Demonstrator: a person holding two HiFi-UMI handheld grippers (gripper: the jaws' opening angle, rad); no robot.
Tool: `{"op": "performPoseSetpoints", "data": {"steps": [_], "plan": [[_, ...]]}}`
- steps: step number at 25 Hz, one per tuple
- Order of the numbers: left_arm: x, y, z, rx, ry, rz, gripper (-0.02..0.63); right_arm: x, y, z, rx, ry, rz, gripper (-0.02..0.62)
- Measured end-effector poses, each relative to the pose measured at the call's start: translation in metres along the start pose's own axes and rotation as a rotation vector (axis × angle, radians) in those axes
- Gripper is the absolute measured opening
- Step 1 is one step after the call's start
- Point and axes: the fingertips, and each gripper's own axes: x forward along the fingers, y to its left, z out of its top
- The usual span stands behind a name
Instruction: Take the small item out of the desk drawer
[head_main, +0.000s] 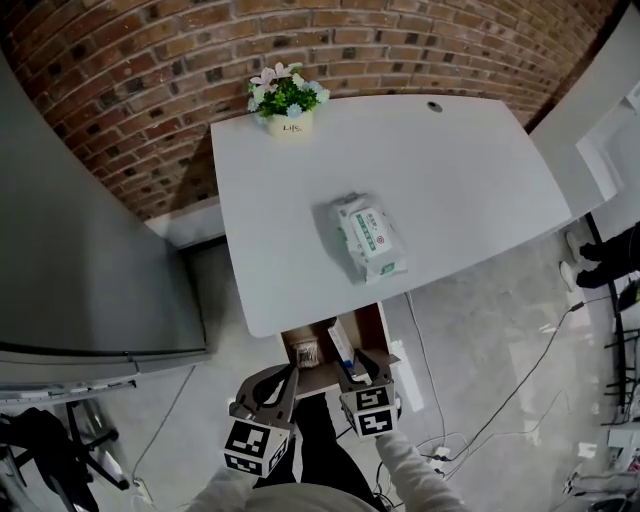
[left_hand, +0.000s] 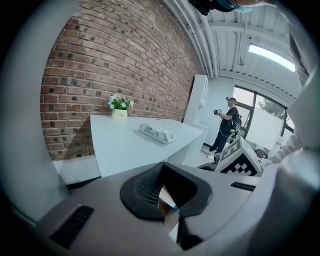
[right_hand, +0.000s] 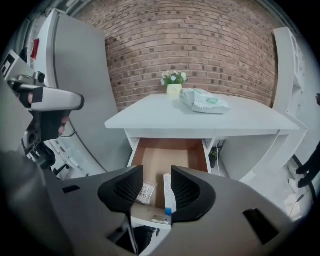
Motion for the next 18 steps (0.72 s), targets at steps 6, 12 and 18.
{"op": "performPoseSetpoints", "data": {"steps": [6, 12, 18], "plan": [[0.012, 0.004, -0.004, -0.025, 0.02, 0.023, 0.017, 0.034, -0.005, -0.02, -0.027, 0.095, 0.024, 0.196], [0.021, 0.007, -0.014, -0.054, 0.048, 0.041, 0.017, 0.064, -0.014, -0.036, -0.075, 0.181, 0.034, 0.199], [0.026, 0.018, -0.024, -0.086, 0.07, 0.073, 0.017, 0.091, -0.021, -0.049, -0.061, 0.253, 0.049, 0.204]]}}
